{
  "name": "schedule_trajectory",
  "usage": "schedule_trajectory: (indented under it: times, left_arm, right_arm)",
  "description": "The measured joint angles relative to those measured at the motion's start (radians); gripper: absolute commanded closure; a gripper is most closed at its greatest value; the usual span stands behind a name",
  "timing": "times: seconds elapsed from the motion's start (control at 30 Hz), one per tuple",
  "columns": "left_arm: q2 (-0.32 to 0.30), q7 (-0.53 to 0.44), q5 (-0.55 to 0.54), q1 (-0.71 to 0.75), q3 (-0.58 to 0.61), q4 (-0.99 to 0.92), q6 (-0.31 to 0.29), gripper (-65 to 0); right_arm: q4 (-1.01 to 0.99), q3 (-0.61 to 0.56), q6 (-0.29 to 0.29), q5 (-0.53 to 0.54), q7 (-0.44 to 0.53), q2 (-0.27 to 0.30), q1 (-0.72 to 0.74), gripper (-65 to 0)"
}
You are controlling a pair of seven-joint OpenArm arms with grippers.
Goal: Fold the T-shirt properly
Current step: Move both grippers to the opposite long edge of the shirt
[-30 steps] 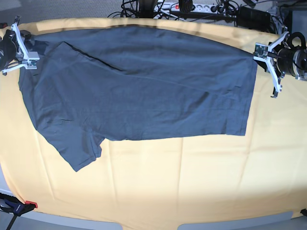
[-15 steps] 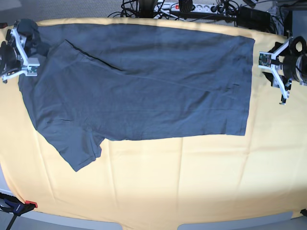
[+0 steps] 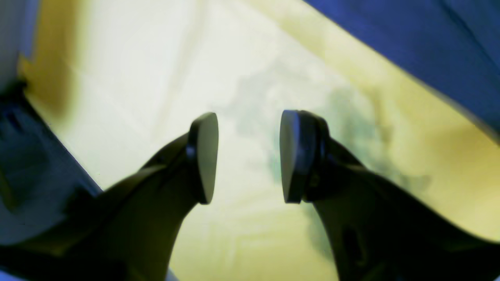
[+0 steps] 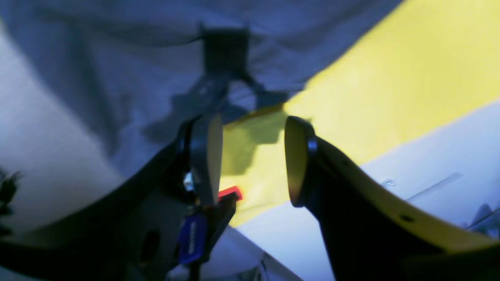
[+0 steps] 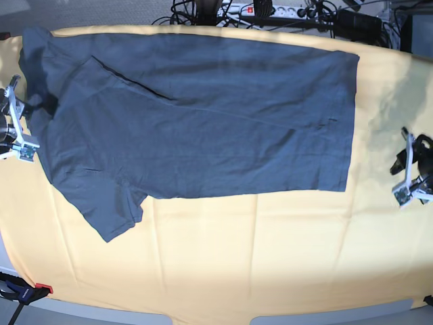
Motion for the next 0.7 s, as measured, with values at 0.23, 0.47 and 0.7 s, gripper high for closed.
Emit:
schedule_trajectory:
  times: [0.23, 0.47, 0.7]
  left_arm:
    - [0.352, 0.029, -0.339, -0.013, -0.409, -0.657, -0.193, -27.1]
    - [0.539, 0.076, -0.501, -0.008, -0.516, -1.029, -0.322, -27.1]
    - [0.662, 0.156, -0.549, -0.016, -0.523, -1.039, -0.337, -26.9]
  right_arm:
    - [-0.002, 0.0, -0.06, -0.119, 0.039, -0.035, 0.001, -28.7]
    - [-0.004, 0.0, -0.116, -0.255, 0.14, -0.048, 0.0, -28.7]
    - [-0.004, 0.0, -0.151, -0.291, 0.135, -0.048, 0.0, -28.7]
